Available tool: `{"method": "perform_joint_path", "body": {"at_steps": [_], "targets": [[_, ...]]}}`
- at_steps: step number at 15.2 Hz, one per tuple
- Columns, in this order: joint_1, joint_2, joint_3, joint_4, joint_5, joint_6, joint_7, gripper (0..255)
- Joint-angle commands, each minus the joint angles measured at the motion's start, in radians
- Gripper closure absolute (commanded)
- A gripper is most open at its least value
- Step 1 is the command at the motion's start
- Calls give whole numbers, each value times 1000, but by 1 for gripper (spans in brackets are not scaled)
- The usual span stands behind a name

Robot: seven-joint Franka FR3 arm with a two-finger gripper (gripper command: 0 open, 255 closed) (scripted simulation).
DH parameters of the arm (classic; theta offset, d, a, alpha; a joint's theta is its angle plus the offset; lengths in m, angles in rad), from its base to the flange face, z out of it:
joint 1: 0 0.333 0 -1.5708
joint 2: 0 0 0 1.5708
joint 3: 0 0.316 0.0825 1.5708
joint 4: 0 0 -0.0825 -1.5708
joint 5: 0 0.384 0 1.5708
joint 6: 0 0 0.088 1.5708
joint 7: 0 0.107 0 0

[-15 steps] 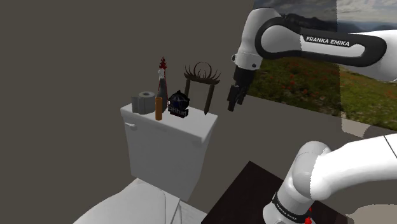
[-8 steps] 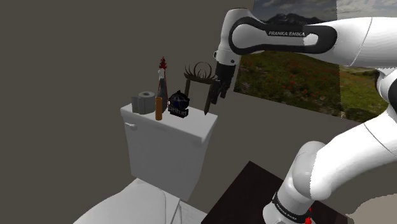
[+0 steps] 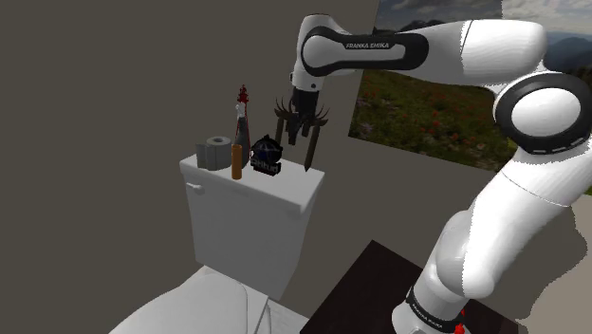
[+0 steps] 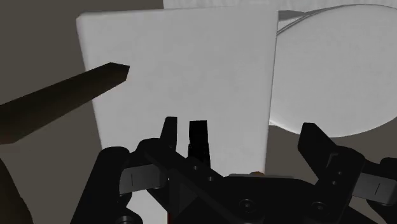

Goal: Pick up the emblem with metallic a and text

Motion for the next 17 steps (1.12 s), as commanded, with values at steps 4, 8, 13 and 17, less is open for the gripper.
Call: {"method": "perform_joint_path", "body": {"at_steps": [4, 8, 13, 17], "targets": [[4, 210, 2, 230, -4, -19, -39, 0], [7, 392, 6, 463, -8, -68, -67, 0], [8, 450, 9, 501, -10, -48, -76, 0], [8, 440, 8, 425, -10, 18, -76, 0]]}}
